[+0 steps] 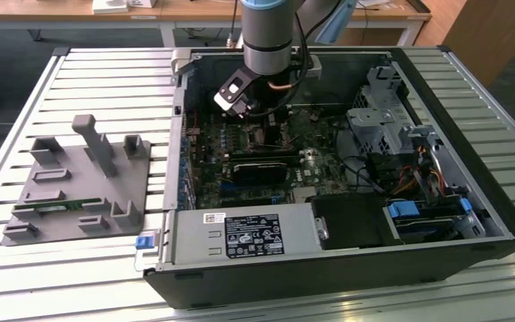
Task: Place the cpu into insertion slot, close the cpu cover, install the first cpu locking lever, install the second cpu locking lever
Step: 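Place the cpu into insertion slot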
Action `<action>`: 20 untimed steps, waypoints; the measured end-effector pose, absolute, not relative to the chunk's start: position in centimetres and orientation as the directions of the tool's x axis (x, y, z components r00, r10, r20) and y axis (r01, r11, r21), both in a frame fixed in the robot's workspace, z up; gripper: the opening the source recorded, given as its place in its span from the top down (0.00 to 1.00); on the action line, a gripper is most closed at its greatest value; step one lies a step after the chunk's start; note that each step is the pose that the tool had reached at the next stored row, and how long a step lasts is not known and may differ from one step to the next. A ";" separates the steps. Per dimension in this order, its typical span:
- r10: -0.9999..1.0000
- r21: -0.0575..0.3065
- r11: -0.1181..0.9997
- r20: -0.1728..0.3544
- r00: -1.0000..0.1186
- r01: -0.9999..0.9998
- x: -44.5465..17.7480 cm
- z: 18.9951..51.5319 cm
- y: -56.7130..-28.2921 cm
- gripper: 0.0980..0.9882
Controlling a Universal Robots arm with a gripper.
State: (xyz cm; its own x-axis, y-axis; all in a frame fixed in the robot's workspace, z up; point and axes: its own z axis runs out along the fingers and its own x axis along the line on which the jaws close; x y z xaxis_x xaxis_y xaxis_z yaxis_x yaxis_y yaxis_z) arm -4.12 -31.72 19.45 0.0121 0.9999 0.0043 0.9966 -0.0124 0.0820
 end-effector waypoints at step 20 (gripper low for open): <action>1.000 0.078 -0.012 0.005 0.012 0.997 -4.1 21.2 -31.7 0.65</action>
State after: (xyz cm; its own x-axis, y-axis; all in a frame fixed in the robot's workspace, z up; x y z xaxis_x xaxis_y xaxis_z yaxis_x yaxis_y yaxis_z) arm -4.06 -31.67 21.25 0.0121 0.9999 0.0046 0.9969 -0.0124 0.0781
